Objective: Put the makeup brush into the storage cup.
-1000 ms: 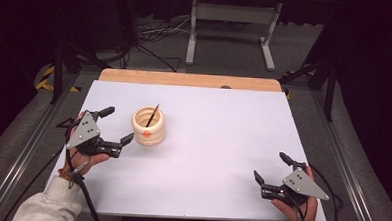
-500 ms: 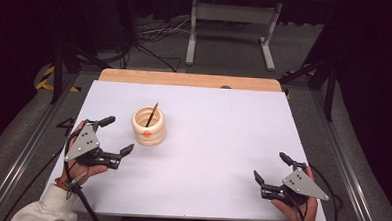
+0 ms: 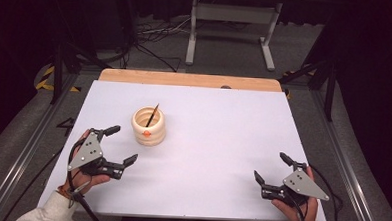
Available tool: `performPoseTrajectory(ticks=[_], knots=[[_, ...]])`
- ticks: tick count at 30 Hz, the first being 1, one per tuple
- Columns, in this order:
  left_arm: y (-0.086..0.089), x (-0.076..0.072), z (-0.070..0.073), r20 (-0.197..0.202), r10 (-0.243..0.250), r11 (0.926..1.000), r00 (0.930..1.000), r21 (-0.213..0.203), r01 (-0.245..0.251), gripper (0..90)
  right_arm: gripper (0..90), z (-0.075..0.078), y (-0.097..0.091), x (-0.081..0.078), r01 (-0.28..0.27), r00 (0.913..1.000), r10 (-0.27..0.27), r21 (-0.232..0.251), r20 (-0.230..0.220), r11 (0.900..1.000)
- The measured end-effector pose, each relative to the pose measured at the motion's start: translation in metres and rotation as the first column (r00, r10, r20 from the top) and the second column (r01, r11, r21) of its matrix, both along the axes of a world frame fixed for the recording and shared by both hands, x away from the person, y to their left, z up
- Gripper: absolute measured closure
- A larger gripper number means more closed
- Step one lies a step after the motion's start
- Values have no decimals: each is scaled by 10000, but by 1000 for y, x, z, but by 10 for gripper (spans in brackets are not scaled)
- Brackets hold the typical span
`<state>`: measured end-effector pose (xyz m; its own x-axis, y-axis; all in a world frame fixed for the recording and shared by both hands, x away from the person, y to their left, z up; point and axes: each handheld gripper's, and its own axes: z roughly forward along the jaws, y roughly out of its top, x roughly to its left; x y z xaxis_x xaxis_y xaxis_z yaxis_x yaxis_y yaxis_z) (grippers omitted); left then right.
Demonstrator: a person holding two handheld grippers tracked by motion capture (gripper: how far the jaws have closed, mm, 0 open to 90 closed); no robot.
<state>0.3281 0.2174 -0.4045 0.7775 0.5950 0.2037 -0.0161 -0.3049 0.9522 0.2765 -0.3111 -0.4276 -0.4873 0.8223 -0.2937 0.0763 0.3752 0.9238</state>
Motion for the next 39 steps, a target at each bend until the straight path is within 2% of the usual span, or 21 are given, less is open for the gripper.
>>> performPoseTrajectory(ticks=[5,9,15,25,27,31,33,36,39], knots=[[-2,-4,-3,-33,-25,10000,10000,-8,25,37,50,0,1,0,-31,10000,31,-41,8,10000],[-3,-7,-7,-192,-7,9999,9998,-167,4,37,51,0,0,0,-8,10000,8,-42,-1,10000],[-4,-12,-15,-345,-91,10000,9994,3,91,37,51,-1,0,0,-47,10000,46,-50,-30,10000],[-8,-19,-31,-899,-169,9997,9958,141,183,43,49,-2,1,0,-102,9999,102,-100,-38,9999],[-10,-22,-34,-1007,-197,9998,9947,-8,197,48,46,-2,2,-1,-155,9998,154,-111,-79,9998],[-12,-26,-37,-966,-249,9995,9950,142,264,48,44,-2,9,-2,-340,9994,339,-245,-36,9991],[-12,-28,-37,-984,-281,9996,9948,15,284,48,44,-3,14,-3,-498,9988,496,-343,-49,9982],[-13,-27,-37,-960,-320,9994,9949,60,328,49,46,-5,24,-4,-703,9975,698,-581,-112,9958],[-14,-26,-38,-1011,-352,9993,9943,85,363,49,49,-5,32,-3,-763,9970,754,-567,-177,9955]])
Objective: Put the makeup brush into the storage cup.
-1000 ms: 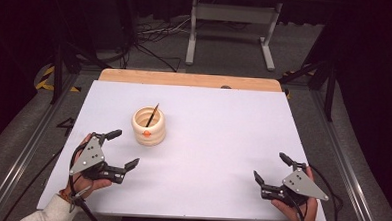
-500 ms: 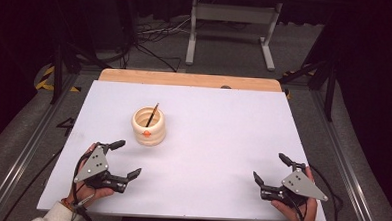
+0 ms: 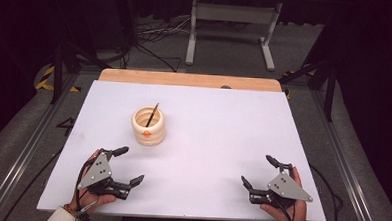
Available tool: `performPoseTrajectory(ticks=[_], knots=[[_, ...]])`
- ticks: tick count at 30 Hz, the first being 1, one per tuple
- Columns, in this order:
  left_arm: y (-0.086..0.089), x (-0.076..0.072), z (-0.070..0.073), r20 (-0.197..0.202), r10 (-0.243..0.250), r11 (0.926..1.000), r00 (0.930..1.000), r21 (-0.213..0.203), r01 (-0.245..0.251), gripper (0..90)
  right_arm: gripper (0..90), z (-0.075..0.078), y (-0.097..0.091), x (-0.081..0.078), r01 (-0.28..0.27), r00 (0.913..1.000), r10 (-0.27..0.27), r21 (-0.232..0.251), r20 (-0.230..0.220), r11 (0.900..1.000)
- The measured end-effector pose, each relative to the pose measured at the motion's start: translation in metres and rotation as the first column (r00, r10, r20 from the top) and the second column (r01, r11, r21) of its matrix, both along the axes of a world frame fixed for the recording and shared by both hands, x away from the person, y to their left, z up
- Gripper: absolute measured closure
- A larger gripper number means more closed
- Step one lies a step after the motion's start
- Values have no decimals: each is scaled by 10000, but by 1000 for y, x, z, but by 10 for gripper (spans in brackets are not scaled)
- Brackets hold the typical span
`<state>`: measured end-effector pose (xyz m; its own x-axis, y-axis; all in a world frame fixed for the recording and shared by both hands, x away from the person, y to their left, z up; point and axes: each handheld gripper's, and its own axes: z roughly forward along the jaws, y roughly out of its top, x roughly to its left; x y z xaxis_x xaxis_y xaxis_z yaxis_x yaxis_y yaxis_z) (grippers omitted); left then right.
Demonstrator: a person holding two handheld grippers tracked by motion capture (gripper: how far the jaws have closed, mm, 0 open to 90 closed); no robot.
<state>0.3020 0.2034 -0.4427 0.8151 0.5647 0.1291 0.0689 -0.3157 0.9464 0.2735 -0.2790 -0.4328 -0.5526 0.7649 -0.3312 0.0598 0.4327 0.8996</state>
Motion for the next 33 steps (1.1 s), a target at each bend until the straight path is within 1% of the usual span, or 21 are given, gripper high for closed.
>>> performPoseTrajectory(ticks=[2,4,7,8,9,10,11,14,15,17,19,20,22,24,31,33], knots=[[0,0,0,5,7,9999,10000,-107,-7,49,51,0,5,2,62,10000,-62,43,36,10000],[0,0,1,72,3,9999,10000,-130,-2,49,50,0,11,5,93,9999,-94,103,42,9999],[1,0,1,15,-7,9998,10000,-185,8,49,50,-2,20,13,83,9999,-80,216,-130,9997],[1,1,1,26,-8,9998,10000,-177,9,49,50,-3,23,15,56,9998,-52,171,-178,9998],[1,1,1,26,-9,9998,10000,-202,10,49,50,-4,26,17,36,9999,-35,33,-165,10000],[1,1,1,37,-14,9997,10000,-263,15,50,52,-5,29,19,14,9999,-14,-6,-131,10000],[1,2,1,38,-31,9998,10000,-218,32,50,52,-6,30,20,4,9999,-5,-32,-123,10000],[0,2,0,-19,-82,9995,10000,-313,81,52,48,-6,29,22,46,9999,-45,97,-122,9999],[-1,2,0,-34,-74,9995,10000,-294,73,52,46,-6,28,23,44,9999,-41,195,-167,9998],[-2,2,0,13,-98,9997,10000,-234,98,51,43,-5,25,23,82,9999,-80,212,-71,9997],[-3,2,-1,-62,-113,9989,9999,-450,110,52,40,-5,23,22,75,10000,-74,305,-41,9995],[-4,2,-1,-45,-133,9990,9999,-424,131,52,40,-4,21,21,67,10000,-66,352,-27,9994],[-6,1,-1,-9,22,9991,10000,-413,-22,51,39,-5,21,20,67,10000,-66,324,-32,9995],[-7,1,-1,61,-30,9993,10000,-359,32,53,39,-5,21,19,36,10000,-36,316,-13,9995],[-6,3,-1,-22,-39,9992,10000,-397,38,53,39,-5,23,17,-103,9999,103,139,56,9998],[-6,3,-1,56,-24,9995,10000,-325,26,53,38,-5,23,17,-134,9999,133,114,74,9998]])
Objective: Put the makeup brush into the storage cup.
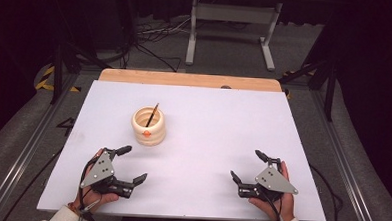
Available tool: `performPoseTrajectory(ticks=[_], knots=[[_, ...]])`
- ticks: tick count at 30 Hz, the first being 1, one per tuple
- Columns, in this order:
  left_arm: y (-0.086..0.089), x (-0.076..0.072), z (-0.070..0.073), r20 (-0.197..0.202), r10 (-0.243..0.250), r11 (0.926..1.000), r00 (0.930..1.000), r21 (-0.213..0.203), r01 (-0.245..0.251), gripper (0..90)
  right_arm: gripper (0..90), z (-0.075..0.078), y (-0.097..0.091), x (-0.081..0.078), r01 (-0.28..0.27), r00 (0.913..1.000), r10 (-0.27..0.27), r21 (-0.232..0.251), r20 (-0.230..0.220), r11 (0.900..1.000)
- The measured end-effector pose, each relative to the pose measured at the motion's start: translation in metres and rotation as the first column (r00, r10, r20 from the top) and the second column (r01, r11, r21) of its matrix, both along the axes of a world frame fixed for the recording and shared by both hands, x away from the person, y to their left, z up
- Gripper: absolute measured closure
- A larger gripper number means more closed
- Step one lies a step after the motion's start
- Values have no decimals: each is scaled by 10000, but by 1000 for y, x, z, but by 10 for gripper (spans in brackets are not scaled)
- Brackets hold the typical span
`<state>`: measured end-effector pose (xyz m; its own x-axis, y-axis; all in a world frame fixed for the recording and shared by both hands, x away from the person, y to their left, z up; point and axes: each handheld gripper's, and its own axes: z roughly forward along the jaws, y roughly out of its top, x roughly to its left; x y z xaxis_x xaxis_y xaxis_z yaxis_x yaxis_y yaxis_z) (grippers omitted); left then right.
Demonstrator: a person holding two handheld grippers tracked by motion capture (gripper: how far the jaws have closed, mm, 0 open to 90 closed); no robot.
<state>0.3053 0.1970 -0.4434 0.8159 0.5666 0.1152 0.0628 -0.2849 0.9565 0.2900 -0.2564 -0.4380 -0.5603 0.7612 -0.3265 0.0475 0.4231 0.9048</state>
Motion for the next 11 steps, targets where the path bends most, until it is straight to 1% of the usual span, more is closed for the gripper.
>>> performPoseTrajectory(ticks=[4,7,9,11], knots=[[0,1,0,48,72,10000,10000,40,-73,52,38,0,0,-2,-34,10000,34,-105,29,9999],[1,2,1,37,75,10000,10000,61,-75,52,38,0,-1,-3,-66,10000,67,-94,66,9999],[2,3,0,4,109,9999,9999,-36,-109,52,37,1,-2,-3,-51,9999,51,-34,104,10000],[3,4,0,-22,147,9999,9999,3,-147,52,37,2,-3,-3,-10,10000,10,-6,97,10000]])
